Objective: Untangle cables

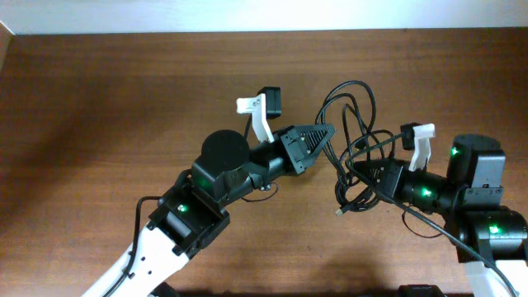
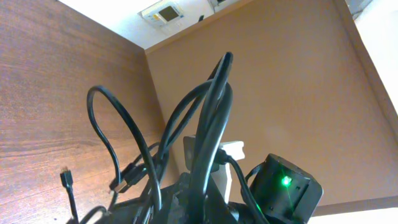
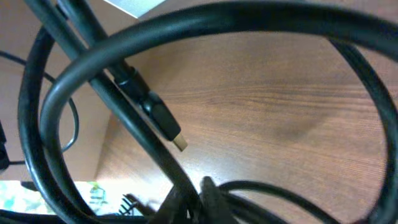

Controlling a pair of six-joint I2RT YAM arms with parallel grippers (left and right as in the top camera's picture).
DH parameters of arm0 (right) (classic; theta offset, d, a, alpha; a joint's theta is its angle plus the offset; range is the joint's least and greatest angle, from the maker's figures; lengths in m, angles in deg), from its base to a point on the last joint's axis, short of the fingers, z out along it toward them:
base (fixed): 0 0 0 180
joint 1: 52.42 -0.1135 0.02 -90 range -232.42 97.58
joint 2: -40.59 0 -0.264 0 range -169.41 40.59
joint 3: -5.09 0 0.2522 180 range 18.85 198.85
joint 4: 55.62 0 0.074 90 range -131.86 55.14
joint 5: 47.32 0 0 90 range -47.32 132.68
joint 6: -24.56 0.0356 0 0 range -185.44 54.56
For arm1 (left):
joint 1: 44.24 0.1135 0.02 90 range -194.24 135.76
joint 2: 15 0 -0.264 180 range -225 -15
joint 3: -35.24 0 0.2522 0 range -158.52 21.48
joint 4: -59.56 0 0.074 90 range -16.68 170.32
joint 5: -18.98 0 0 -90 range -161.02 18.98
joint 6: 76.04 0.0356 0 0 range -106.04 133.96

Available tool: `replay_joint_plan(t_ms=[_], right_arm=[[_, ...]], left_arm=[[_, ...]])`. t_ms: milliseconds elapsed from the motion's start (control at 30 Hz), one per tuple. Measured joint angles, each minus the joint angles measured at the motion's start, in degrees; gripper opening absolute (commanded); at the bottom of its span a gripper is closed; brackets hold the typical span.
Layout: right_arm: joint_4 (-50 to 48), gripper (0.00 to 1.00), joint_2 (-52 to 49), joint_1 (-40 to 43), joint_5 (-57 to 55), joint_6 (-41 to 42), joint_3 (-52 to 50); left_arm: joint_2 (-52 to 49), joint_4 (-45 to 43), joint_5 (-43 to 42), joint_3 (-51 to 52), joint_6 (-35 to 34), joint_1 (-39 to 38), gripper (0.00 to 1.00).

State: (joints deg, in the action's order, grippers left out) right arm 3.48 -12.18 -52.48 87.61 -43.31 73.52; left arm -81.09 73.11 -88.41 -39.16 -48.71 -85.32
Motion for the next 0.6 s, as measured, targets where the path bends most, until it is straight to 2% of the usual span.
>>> replay_joint_plan(t_ms=[233, 600], right_arm=[[2.5, 0.04, 0.0, 0.0, 0.5, -0.1, 0.0], [2.5, 0.04, 0.0, 0.0, 2.8, -0.3, 0.0]], left_arm=[[0.0, 3.6, 4.0, 0.0, 0.0, -0.1, 0.0], [0.0, 16.2, 21.8, 0.0, 0.0, -0.4, 0.0]])
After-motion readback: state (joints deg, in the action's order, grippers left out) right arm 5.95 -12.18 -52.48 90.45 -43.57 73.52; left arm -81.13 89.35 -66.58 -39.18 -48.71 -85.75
